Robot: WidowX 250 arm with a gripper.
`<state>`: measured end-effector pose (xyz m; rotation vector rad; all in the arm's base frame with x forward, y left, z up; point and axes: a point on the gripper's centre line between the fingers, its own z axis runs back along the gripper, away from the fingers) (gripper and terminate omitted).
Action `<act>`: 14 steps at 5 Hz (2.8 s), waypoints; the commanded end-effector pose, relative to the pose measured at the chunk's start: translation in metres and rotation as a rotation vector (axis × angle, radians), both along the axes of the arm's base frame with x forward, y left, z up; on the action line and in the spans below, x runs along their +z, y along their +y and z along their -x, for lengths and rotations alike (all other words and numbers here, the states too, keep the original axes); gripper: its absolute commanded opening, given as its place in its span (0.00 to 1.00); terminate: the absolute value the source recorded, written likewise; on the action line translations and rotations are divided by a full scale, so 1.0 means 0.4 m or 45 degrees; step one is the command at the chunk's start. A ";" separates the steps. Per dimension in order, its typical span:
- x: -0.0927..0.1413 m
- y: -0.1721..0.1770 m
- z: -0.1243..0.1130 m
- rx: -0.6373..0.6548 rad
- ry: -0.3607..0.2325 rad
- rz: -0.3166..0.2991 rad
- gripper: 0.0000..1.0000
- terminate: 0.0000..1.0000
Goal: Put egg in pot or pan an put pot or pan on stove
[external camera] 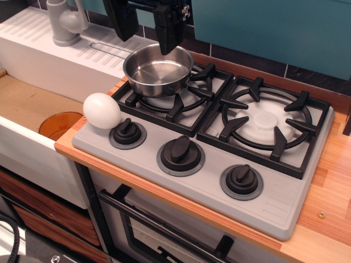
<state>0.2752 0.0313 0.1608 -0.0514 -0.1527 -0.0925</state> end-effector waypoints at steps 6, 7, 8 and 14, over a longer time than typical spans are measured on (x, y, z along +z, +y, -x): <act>-0.071 0.129 0.028 0.047 -0.108 -0.026 1.00 0.00; -0.101 0.140 0.029 0.040 -0.159 -0.006 1.00 0.00; -0.118 0.155 0.021 0.030 -0.191 -0.012 1.00 0.00; -0.197 0.215 0.008 0.053 -0.280 -0.167 1.00 0.00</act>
